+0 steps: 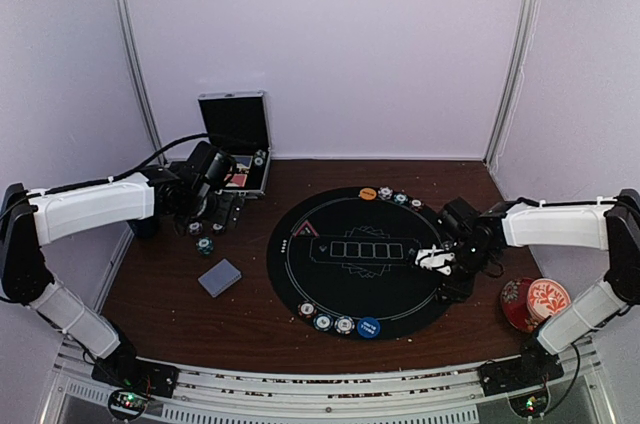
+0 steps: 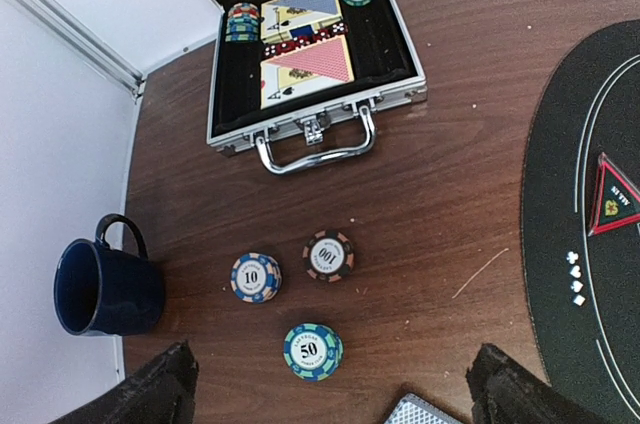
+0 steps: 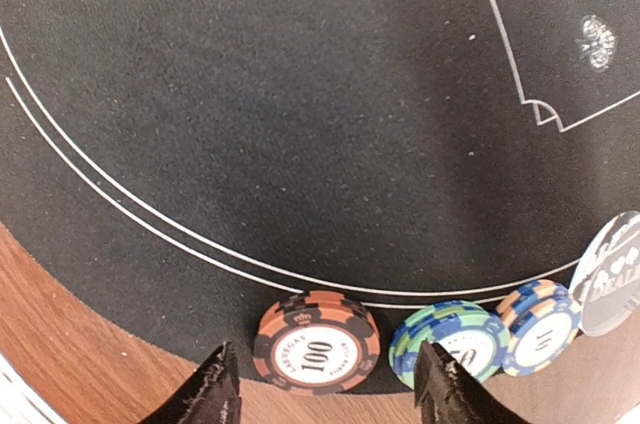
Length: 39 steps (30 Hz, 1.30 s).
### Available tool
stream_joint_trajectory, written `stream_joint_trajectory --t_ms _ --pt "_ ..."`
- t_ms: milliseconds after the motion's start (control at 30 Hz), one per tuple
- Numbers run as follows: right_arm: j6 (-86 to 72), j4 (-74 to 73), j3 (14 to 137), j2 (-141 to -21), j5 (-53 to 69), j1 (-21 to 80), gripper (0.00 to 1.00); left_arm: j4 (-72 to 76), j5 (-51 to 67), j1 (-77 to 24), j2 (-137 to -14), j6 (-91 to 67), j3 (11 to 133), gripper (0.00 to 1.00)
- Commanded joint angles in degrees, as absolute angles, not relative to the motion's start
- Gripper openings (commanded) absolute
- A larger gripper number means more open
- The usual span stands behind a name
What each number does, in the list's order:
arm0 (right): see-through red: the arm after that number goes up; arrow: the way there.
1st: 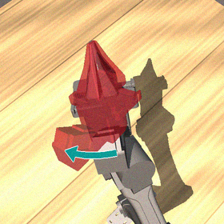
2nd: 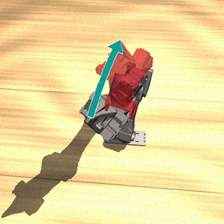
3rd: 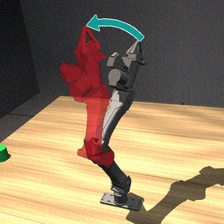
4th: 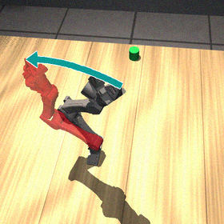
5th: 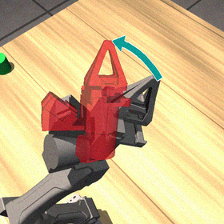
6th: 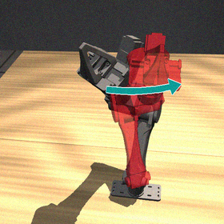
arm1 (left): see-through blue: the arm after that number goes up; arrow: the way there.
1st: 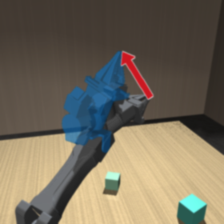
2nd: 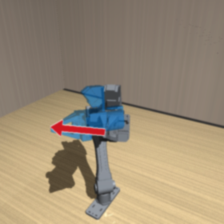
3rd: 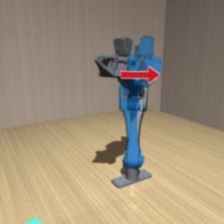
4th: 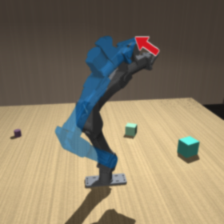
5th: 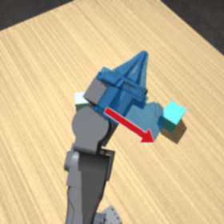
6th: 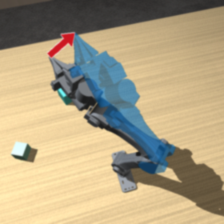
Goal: Distribute texas hold em gaming equipment
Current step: Place the poker chips pile in the dealer area, then adjust the all-in button on the poker table mat.
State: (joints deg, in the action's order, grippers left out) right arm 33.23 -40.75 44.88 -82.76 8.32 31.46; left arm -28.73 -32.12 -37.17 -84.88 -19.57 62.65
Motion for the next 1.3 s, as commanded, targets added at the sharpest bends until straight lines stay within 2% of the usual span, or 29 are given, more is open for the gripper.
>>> stream_joint_trajectory --t_ms 0,167,267,333,767,1267 --pt "33.0 -42.9 48.8 -80.8 7.8 31.3 0.62 -27.9 -31.6 -36.9 -85.9 -19.2 63.3 0.98" --pt "32.5 -45.2 54.9 -81.0 9.3 33.2 0.71 -29.0 -32.4 -36.9 -87.1 -19.7 63.8 0.98" --pt "31.7 -45.6 58.1 -81.9 9.2 36.0 0.85 -30.0 -32.6 -36.9 -87.7 -20.0 64.3 0.98" --pt "31.2 -45.3 60.7 -82.6 8.9 37.8 0.99 -30.2 -32.2 -36.9 -88.2 -19.7 64.4 0.98" --pt "21.5 -40.7 79.0 -94.1 3.6 42.1 1.00 -33.6 -18.9 -36.8 -87.0 -15.9 63.3 0.98" --pt "16.3 -27.0 68.5 -90.7 -2.3 42.9 1.00 -36.0 -9.5 -36.8 -86.8 -8.3 58.7 0.98"
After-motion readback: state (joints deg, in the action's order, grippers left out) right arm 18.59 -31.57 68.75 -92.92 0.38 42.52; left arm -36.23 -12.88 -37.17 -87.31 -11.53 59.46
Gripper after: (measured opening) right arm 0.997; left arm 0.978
